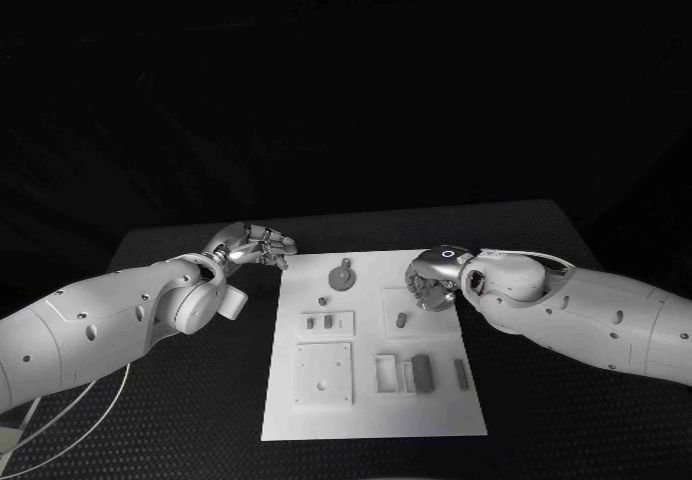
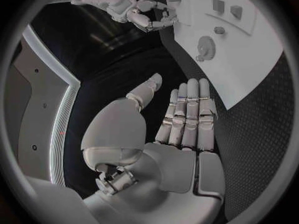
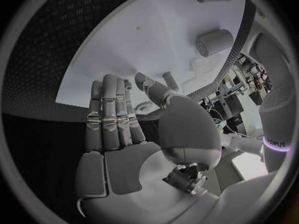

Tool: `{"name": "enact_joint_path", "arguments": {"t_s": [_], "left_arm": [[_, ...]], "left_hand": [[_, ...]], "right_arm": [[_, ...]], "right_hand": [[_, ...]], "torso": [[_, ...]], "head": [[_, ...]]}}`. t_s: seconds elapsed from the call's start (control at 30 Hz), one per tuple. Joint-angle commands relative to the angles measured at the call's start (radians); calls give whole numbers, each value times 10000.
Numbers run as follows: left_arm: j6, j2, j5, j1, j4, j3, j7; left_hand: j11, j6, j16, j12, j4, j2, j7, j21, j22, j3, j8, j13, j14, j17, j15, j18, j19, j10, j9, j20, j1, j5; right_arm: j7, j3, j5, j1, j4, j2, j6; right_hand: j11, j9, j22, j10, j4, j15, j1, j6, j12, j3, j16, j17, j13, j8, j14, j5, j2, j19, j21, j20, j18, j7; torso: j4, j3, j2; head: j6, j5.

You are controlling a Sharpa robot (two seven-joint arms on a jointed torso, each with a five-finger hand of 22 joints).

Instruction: Assemble the parts on the task board

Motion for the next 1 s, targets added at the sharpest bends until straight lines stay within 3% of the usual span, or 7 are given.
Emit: {"name": "enact_joint_path", "arguments": {"t_s": [0.03,0.17,0.57,0.87,1.0], "left_arm": [[167,41,75,15,8,9,120],[173,49,75,17,12,9,118],[190,53,76,19,2,10,111],[202,64,76,19,4,10,101],[215,61,76,19,1,10,99]], "left_hand": [[8,-54,-58,-25,8,13,3,0,-16,-77,55,-18,-1,19,73,-58,-75,-91,-15,1,-122,7],[9,-61,-73,-23,8,16,5,1,-29,-85,55,-23,0,31,75,-58,-76,-95,-19,3,-125,7],[11,-69,-101,-18,9,26,8,3,-56,-98,60,-32,5,58,77,-56,-77,-100,-27,6,-125,8],[12,-74,-118,-16,11,35,10,4,-73,-105,63,-39,11,75,77,-56,-76,-104,-32,7,-128,8],[12,-77,-125,-15,8,36,10,4,-81,-107,64,-41,13,83,77,-55,-76,-106,-35,7,-124,8]], "right_arm": [[92,-58,-127,-77,-39,37,213],[84,-76,-138,-107,-82,77,277],[46,-116,-252,-169,-135,107,335],[11,-117,-457,-174,-147,115,6],[21,-118,-566,-198,-215,149,67]], "right_hand": [[-23,10,11,74,32,-56,18,79,-64,29,40,13,4,63,52,-48,9,102,-50,-1,64,12],[-36,14,24,115,15,-66,47,120,-77,50,40,26,19,85,62,-48,88,114,-61,-10,64,4],[-73,25,68,257,-64,-92,114,246,-118,90,31,66,73,145,81,-49,347,139,-104,-17,64,-46],[-207,79,193,613,-141,-205,345,557,-111,143,166,205,220,300,285,-53,894,339,-83,-99,64,-178],[-286,138,267,793,-153,-268,474,731,-71,127,313,317,347,390,372,-49,1014,462,-52,-160,64,-252]], "torso": [[-2,-1,3],[-1,2,6],[-12,9,1],[-8,7,2],[-7,7,1]], "head": [[-36,27],[-72,81],[-114,62],[-119,24],[-137,18]]}}
